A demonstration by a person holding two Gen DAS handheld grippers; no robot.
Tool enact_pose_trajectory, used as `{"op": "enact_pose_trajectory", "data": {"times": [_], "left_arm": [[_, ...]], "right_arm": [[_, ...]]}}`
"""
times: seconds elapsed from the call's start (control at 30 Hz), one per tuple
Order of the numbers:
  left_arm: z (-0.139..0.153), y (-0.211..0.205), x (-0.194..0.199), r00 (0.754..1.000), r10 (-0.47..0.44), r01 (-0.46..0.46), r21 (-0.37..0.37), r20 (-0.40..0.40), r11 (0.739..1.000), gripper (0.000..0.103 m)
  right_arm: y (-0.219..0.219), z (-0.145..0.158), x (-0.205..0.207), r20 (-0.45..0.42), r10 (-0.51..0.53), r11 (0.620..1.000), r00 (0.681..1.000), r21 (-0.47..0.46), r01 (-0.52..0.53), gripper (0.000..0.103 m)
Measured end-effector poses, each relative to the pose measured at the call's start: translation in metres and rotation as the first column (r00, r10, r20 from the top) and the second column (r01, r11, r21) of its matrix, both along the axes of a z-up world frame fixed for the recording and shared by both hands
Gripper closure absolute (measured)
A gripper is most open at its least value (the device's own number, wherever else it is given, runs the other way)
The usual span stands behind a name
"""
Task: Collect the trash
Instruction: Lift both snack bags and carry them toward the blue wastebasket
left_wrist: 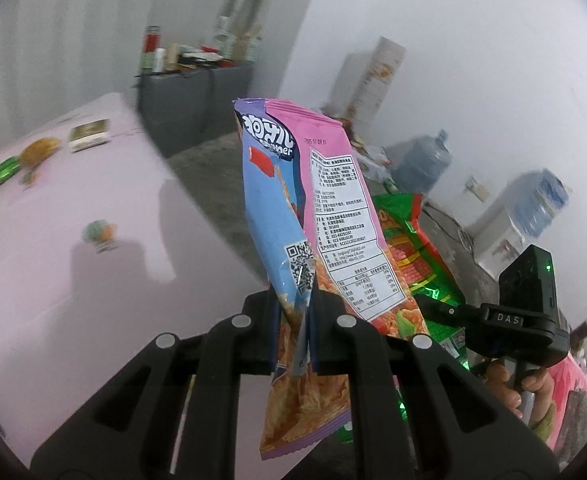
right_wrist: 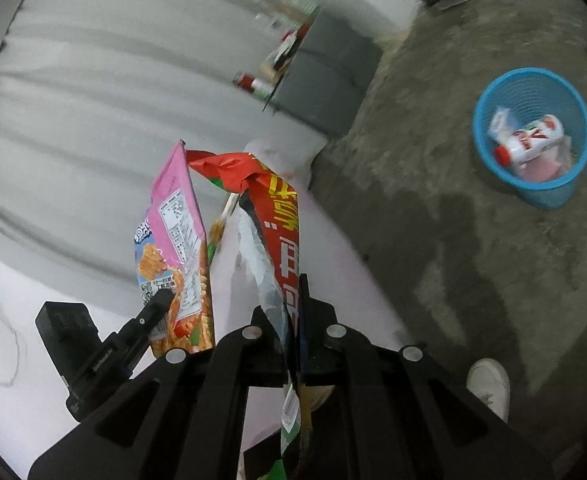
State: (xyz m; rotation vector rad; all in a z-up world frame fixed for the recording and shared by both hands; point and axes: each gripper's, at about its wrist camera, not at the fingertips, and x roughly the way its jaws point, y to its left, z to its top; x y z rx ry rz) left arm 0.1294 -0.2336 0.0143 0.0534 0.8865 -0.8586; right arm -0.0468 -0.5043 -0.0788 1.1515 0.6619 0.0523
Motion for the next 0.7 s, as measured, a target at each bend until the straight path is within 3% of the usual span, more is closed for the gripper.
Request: {"op": "enact_pose_trajectory", "data": {"times": [0.33, 0.5, 0.7], "left_arm": [[-0.025, -0.106, 0.014, 0.993, -0.121, 0.121, 0.044, -0.009, 0.992, 0.094], [-0.035, -0.142, 0.032, 0.992, -0.126, 0.127, 0.065, -0.014, 0.990, 0.094], [-0.046, -0.176, 0.053, 0.993, -0.113, 0.115, 0.089, -0.029, 0.989, 0.094]], "right_arm": [[-0.071, -0.043, -0.022, -0.058, -0.186, 0.980, 0.981, 0.064, 0.190, 0.099], [-0.113, -0.082, -0.020, -0.096, -0.275, 0.948, 0.957, 0.139, 0.287, 0.099], [-0.167, -0.132, -0.003, -0.185, -0.369, 0.907, 0.911, 0.141, 0.396, 0.099]]}}
